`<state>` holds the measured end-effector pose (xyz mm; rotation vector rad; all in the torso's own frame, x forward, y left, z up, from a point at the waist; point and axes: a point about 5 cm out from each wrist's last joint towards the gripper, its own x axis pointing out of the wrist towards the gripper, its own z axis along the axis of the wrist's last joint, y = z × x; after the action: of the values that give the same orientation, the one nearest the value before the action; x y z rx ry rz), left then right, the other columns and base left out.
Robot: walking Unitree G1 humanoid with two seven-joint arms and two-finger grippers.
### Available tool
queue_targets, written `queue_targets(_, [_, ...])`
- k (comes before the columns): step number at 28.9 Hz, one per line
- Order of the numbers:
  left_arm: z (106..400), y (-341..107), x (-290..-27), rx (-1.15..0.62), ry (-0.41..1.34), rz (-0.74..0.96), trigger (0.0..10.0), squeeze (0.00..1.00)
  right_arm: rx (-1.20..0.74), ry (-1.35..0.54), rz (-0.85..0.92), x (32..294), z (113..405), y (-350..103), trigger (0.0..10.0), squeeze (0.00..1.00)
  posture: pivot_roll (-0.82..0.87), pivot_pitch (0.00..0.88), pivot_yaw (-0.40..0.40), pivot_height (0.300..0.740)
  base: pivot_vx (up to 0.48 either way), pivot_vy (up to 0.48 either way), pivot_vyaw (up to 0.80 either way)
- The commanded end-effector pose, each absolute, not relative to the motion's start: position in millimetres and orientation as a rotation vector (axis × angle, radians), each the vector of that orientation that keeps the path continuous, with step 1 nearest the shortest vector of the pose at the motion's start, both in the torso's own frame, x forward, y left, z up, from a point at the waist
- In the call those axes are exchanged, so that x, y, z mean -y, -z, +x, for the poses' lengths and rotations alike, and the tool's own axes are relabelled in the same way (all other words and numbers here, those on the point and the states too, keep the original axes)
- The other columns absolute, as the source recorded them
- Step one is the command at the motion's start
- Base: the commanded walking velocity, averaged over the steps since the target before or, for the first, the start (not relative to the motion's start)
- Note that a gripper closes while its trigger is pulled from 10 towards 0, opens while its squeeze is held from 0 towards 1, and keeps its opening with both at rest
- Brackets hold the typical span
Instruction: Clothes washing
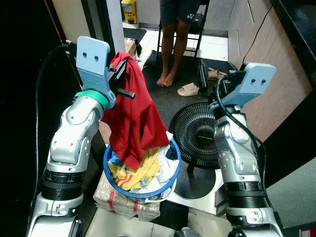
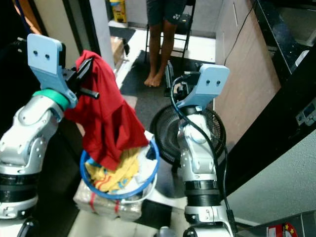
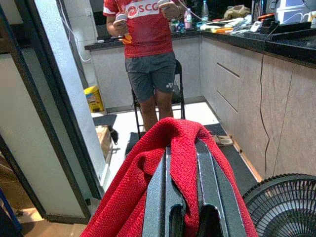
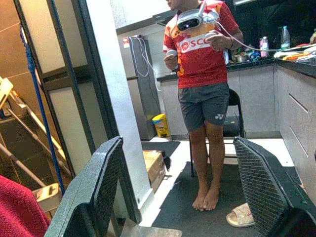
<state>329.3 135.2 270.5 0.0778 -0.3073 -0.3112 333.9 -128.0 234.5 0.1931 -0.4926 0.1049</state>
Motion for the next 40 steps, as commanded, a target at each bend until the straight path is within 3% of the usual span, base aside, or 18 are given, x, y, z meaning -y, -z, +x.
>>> queue_targets(1, [330,-278,-133,0.345,0.325,0.081,10.0,0.0,0.488,-0.114,0.179,126,332,-233,10.0,0.0,-0.15,0.0,0.076,0.726,0.0,0.0,0.0])
queue_targets(40, [332,-279,-143,0.363,0.274,0.105,10.0,0.0,0.484,-0.126,0.173,125,333,-234,10.0,0.0,-0.12,0.0,0.058,0.726,0.0,0.0,0.0])
